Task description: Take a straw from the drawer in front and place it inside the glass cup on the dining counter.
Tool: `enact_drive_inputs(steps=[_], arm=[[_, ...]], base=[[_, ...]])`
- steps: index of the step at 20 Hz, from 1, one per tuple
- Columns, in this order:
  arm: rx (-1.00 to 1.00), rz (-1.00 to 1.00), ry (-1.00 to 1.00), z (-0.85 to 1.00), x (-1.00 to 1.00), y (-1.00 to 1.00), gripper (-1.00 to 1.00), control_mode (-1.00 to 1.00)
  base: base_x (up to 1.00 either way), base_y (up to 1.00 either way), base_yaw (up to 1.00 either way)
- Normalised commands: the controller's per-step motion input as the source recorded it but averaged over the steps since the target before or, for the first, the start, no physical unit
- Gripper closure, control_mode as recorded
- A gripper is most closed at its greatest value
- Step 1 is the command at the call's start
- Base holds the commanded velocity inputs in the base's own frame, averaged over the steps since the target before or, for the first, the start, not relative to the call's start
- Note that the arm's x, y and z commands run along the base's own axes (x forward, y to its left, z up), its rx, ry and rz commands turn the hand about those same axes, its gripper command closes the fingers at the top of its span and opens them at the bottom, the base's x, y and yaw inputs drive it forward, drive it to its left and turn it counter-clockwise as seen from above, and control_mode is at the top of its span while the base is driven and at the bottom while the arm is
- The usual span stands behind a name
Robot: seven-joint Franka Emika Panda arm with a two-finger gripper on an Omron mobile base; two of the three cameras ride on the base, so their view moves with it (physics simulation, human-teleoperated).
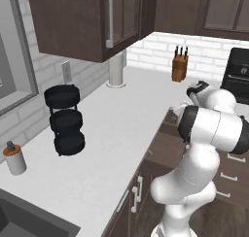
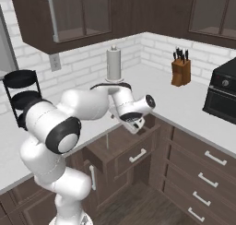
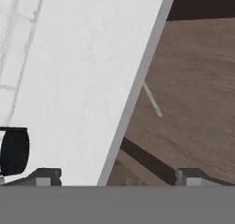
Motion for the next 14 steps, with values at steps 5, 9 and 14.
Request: enact_drive_inputs(steps=[5, 9, 14], arm=[[-0.23, 0.05, 0.14, -0.28, 0.43, 0.31, -1.0, -1.0], [-0.12, 0.05, 0.15, -0.3, 0.37, 0.07, -1.0, -1.0], [-0.04, 0.1, 0.08, -0.36, 0.22, -0.05, -1.0, -1.0]], base=[[0.0, 0.0, 0.0], [0.0, 0.0, 0.0], [0.0, 0.0, 0.0]])
